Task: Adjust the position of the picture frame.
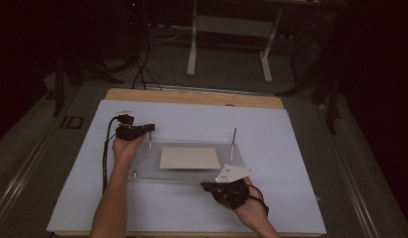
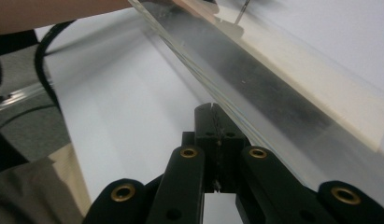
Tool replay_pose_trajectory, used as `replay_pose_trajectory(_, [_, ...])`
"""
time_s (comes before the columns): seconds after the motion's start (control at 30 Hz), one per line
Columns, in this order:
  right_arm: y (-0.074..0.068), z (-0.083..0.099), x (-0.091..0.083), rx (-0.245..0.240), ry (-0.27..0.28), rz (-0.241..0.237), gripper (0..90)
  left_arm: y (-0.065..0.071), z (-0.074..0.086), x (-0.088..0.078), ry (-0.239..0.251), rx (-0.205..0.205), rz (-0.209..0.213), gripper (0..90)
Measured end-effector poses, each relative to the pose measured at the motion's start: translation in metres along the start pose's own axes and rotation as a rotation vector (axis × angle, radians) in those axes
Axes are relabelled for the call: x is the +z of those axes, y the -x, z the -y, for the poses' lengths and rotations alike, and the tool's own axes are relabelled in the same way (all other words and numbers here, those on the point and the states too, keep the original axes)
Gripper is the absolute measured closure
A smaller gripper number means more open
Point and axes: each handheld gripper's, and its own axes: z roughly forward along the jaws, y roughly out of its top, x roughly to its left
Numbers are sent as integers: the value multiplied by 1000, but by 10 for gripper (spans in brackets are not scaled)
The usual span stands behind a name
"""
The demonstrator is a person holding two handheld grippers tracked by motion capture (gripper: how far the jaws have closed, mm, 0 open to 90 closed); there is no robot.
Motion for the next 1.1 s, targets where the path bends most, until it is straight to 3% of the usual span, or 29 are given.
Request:
replay_pose_trajectory(0.2, [-3,0,2,-8,-6,26,900,0,0,0,1,-2,-4,845])
replay_pose_trajectory(0.37, [-4,4,3,25,-2,41,900,0,0,1,2,-7,-6,845])
replay_pose_trajectory(0.53, [-6,5,4,31,26,75,900,0,0,1,4,-13,-7,845])
replay_pose_trajectory(0.73, [-7,7,3,90,81,104,900,0,0,1,3,-10,-1,843])
replay_pose_trajectory(1.1, [-7,6,2,123,113,109,900,0,0,1,5,-6,-2,838])
